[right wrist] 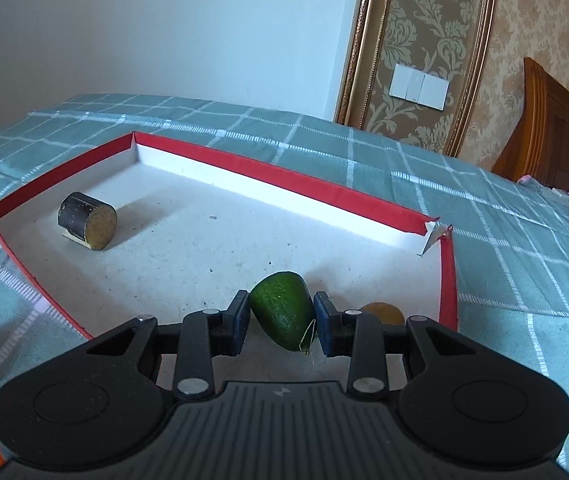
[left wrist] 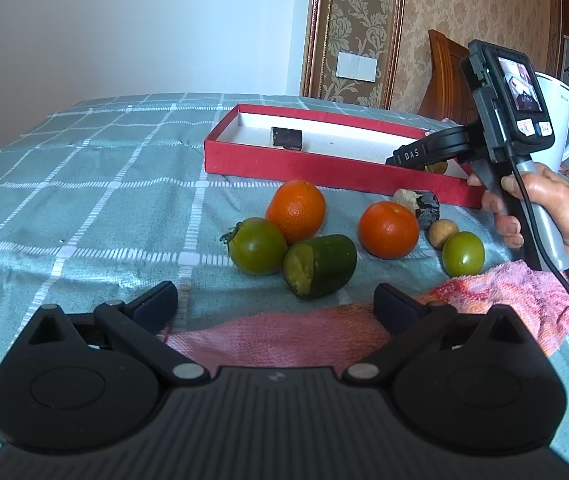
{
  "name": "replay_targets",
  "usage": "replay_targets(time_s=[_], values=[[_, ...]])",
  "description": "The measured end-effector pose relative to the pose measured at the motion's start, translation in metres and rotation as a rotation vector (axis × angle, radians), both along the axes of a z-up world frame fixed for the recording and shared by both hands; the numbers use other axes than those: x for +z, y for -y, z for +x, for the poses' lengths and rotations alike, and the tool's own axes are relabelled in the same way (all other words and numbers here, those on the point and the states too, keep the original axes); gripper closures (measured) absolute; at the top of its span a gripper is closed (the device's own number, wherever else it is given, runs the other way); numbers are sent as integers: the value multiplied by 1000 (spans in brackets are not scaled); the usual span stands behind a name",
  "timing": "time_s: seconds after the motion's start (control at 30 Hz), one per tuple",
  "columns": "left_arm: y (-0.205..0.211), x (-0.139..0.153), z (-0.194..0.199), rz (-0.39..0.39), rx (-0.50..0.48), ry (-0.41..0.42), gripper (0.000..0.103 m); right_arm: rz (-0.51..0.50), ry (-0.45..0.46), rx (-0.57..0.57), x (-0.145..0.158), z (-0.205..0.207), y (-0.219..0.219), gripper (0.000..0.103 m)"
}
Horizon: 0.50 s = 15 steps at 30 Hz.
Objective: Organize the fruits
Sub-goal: 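Carry the avocado into the tray and open the right gripper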
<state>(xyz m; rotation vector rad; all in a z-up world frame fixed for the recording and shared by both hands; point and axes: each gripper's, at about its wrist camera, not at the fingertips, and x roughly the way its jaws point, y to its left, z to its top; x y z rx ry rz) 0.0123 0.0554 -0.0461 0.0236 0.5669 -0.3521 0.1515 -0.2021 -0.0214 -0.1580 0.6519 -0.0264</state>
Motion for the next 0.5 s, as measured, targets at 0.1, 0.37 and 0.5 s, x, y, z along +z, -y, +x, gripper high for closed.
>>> replay_targets(time_s=[0.1, 0.37, 0.5], values=[[0, 0, 0, 1, 0, 0, 0, 5, 4, 0, 0, 0, 1, 69], [3, 0, 1, 22, 2, -1, 0, -17, 90, -1, 12, -24, 3, 32], [5, -1, 0, 37, 10, 0, 0, -38, 192, -1, 26, -57, 2, 31]])
